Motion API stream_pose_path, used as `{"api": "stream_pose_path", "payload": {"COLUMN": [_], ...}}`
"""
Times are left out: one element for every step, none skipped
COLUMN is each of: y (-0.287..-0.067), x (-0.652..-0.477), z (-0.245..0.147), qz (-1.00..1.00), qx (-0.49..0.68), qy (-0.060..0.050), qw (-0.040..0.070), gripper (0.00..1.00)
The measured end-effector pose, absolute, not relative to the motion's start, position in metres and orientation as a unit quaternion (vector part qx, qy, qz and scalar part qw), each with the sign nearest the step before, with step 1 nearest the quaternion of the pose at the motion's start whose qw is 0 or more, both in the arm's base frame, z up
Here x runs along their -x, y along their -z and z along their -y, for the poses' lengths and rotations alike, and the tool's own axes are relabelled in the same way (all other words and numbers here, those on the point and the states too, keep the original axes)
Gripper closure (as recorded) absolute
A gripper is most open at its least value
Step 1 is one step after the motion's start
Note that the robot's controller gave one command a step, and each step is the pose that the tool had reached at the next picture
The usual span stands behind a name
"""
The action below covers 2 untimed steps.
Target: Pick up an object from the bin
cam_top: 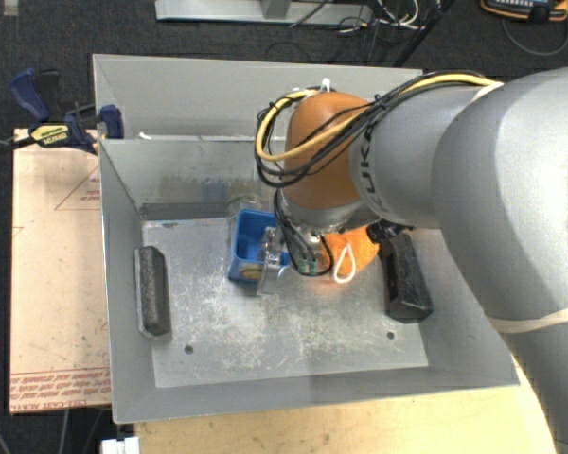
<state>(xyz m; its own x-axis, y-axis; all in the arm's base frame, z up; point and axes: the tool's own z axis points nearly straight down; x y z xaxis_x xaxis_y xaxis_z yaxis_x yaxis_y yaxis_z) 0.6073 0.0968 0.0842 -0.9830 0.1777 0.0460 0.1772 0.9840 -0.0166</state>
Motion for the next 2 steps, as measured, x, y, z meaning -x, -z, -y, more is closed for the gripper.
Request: {"api": "stream_pose_path", "payload": {"y": [-0.084,-0.221], "x": [-0.607,-0.604], "z": [-0.097,-0.107], "qz": [0.996,0.997], "qx": [0.089,0.078], "qy": [-0.006,-0.005], "qw": [0.024,0.022], "gripper": [1.0,1.0]}}
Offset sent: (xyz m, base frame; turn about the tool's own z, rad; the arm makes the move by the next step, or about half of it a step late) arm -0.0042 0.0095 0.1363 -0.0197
